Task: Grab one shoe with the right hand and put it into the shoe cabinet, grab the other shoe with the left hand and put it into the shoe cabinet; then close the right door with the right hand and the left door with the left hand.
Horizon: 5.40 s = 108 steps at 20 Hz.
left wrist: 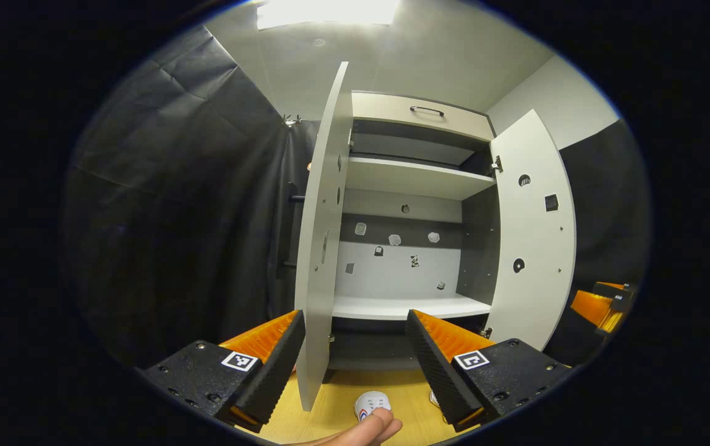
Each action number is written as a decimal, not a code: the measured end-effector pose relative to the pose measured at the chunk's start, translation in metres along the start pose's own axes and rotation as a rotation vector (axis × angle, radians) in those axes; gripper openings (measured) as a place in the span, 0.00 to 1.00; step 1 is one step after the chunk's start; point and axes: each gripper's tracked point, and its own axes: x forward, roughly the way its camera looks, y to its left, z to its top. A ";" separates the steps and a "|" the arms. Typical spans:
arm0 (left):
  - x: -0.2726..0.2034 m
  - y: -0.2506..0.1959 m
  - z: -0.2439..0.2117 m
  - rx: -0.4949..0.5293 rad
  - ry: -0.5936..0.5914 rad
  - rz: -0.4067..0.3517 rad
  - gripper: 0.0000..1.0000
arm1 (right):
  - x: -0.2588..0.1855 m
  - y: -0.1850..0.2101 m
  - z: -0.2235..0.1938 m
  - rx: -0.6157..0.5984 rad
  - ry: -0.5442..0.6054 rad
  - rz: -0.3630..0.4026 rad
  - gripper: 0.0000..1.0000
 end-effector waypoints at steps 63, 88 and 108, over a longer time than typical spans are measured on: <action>0.005 0.018 -0.117 0.042 0.136 -0.087 0.98 | 0.054 0.062 -0.246 0.181 0.260 0.095 0.00; 0.046 -0.004 -0.060 0.005 0.012 -0.102 0.98 | 0.226 0.092 0.039 -0.080 0.129 0.162 0.01; 0.088 -0.033 -0.113 -0.060 0.145 -0.144 0.97 | 0.453 0.087 -0.096 -0.224 0.336 0.136 0.06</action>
